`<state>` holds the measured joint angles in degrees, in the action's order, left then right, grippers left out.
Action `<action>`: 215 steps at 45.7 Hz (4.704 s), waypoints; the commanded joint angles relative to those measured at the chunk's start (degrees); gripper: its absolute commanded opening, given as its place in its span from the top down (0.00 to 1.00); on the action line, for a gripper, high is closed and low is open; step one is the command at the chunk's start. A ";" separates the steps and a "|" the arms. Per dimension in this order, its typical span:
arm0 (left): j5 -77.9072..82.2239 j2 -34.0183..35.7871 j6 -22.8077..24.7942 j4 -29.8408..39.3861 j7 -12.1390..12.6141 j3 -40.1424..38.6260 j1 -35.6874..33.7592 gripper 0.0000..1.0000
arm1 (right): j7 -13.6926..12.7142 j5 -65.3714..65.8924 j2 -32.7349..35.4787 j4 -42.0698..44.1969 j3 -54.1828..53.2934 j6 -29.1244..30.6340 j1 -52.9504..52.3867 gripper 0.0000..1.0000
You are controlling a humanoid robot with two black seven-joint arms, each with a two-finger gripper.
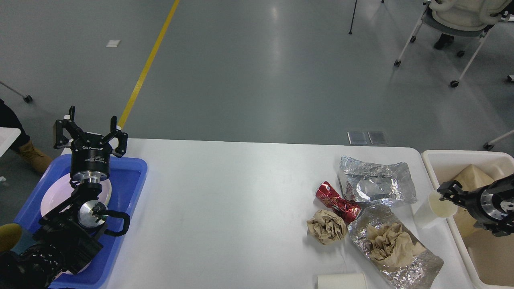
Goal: Tidy desktop
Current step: 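Lower the right gripper to the white paper cup and grasp it, then lift the white paper cup up with the right gripper, then drop the paper cup into the white bin and open the right gripper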
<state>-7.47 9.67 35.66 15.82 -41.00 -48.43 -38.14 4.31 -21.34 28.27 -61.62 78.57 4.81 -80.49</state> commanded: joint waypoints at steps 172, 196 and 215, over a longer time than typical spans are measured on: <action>0.00 0.00 0.03 0.00 -0.04 0.00 -0.01 0.03 | -1.49 -10.31 4.08 47.80 -15.56 -21.25 32.59 1.00; 0.00 0.00 0.03 0.00 -0.04 0.00 -0.01 0.03 | -2.29 -5.47 2.41 55.46 -16.44 -13.86 37.78 0.00; 0.00 0.00 0.03 0.00 -0.04 0.00 -0.01 0.03 | -2.29 -5.20 2.32 55.64 -16.17 -14.03 37.34 0.00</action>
<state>-7.47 9.67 35.68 15.82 -41.04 -48.43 -38.14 2.02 -26.63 30.68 -6.01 62.39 -9.13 -42.80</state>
